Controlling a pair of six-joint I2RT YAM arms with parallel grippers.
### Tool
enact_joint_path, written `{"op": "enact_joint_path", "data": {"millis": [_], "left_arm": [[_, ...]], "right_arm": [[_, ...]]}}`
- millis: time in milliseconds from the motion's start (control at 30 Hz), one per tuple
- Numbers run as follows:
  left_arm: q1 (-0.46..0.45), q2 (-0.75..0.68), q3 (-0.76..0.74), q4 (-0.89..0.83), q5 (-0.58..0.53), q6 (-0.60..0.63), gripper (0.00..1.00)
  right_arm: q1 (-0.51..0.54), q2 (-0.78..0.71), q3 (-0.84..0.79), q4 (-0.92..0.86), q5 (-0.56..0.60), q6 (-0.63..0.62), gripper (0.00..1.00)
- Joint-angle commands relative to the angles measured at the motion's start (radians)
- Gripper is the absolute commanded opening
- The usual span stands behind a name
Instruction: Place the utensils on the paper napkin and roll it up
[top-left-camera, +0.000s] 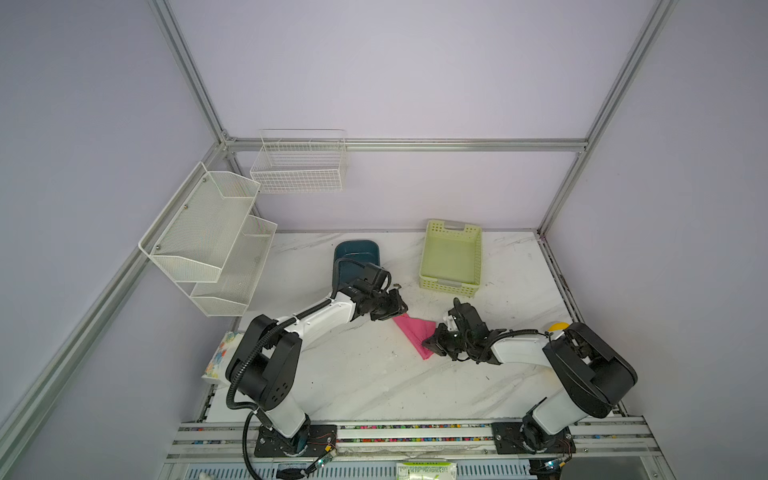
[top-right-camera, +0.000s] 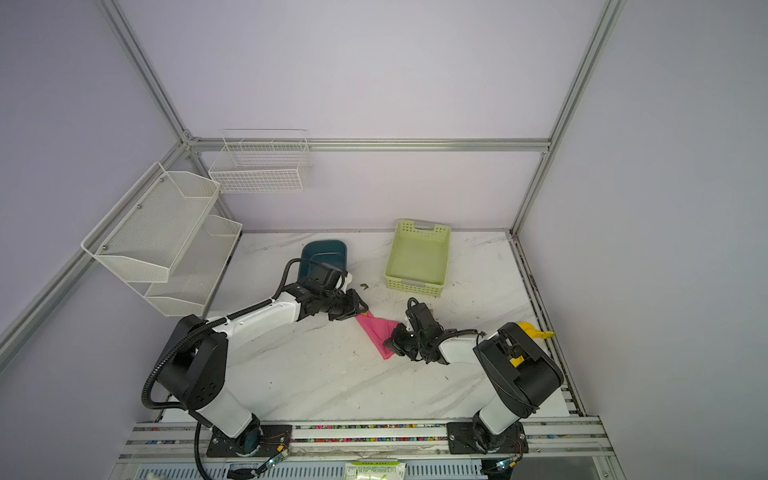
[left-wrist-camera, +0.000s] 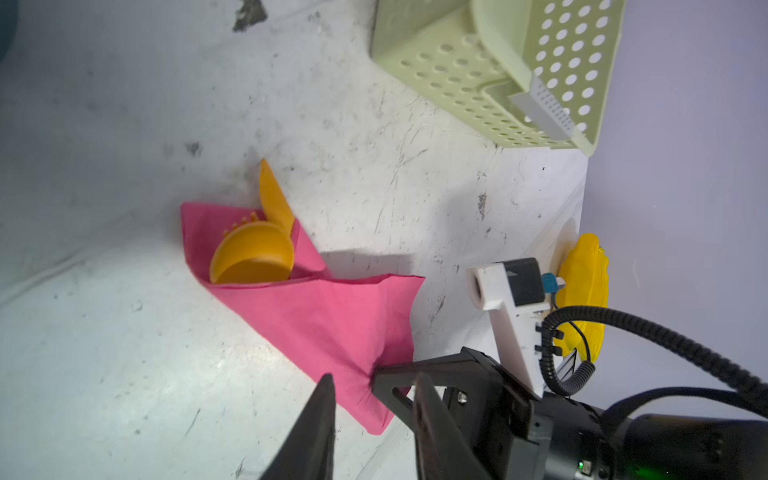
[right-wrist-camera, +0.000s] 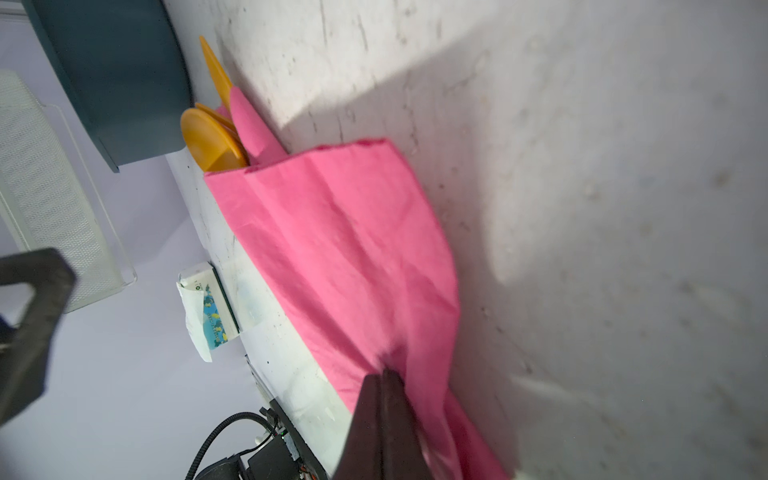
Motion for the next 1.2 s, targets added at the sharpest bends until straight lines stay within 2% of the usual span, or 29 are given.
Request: {"op": "enact_joint_path", "data": {"millis": [0, 200, 367, 600, 800, 1167], "left_arm": [[0.001, -0.008, -0.137, 0.139, 0.051, -0.117, 0.35], [-0.002, -0.002, -0.267, 0.343, 0.100, -0.239, 0.40], [-0.005, 0.030, -0.313, 0.476, 0.127, -0.288, 0.42], [-0.016, 0.080, -0.321, 0.491, 0.120, -0.328, 0.37], [-0.019, 0.089, -0.341, 0.478, 0.084, -0.358, 0.37], [-0.028, 0.161, -0.325, 0.579, 0.102, -0.405, 0.37]], "right_arm": [[0.007, 0.034, -0.042, -0.047, 0.040, 0.043, 0.05], [0.006, 0.047, -0.032, -0.043, 0.026, 0.035, 0.05], [0.007, 0.051, -0.019, -0.054, 0.017, 0.023, 0.05], [0.006, 0.050, -0.009, -0.065, 0.014, 0.014, 0.05], [0.006, 0.046, -0.013, -0.061, 0.012, 0.015, 0.04], [0.006, 0.047, -0.005, -0.060, 0.012, 0.013, 0.04]]}}
